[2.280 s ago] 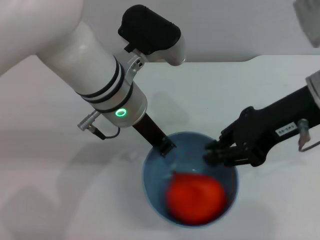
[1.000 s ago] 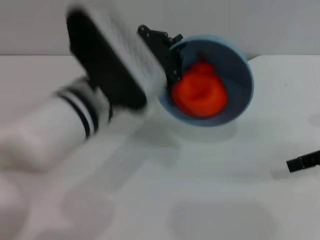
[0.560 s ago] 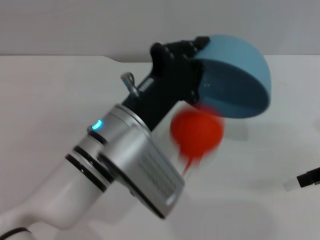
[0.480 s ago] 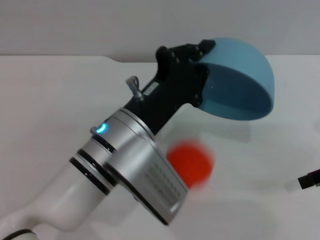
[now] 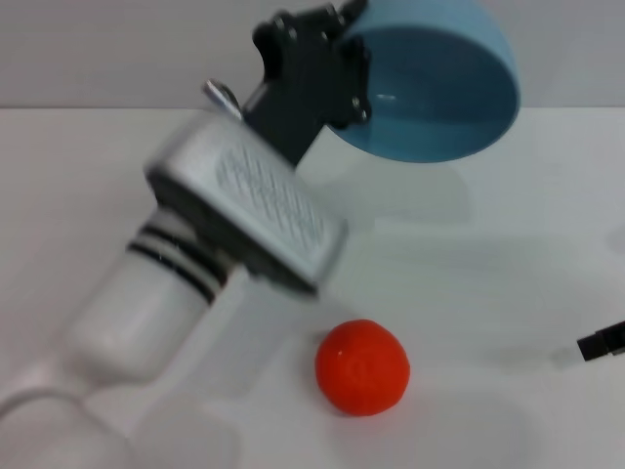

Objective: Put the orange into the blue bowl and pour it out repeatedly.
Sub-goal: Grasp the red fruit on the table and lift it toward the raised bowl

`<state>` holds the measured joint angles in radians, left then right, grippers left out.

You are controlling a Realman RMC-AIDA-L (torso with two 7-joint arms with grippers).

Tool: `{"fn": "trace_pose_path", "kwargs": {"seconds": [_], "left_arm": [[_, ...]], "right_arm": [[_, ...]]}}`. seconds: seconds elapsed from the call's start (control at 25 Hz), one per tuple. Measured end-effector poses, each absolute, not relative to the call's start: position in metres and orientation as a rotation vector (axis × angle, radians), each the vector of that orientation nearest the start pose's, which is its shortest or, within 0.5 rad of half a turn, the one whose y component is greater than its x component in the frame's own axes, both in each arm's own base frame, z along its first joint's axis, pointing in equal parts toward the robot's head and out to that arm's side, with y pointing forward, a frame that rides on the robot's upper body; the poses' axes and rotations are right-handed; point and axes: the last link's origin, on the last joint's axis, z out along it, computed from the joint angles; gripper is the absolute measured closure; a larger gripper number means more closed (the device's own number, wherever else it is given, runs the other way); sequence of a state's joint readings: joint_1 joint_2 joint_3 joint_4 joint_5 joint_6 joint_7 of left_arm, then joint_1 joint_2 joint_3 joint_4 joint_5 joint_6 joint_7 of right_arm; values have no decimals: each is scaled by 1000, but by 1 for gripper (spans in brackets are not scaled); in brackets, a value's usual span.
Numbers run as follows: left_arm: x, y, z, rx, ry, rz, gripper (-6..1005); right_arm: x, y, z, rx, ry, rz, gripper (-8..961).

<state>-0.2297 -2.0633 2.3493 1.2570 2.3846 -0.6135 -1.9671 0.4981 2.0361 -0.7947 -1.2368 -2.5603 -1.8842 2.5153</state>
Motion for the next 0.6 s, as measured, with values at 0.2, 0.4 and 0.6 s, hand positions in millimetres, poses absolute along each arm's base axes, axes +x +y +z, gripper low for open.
{"fn": "trace_pose_path", "kwargs": {"seconds": [0.2,0.4,0.6], "left_arm": [[-100,341,-50,-2109,30,-459,1001],[-105,361,-31,-2401,-349,-445,1001],[-125,375,6,-2408,-741,-466,1001]], "right_arm": [[265,316,76,-2414,1656,-175,438],[251,324,67,-2510,1542,-163,437],[240,330,53,-2608,1421,-246,437]]}}
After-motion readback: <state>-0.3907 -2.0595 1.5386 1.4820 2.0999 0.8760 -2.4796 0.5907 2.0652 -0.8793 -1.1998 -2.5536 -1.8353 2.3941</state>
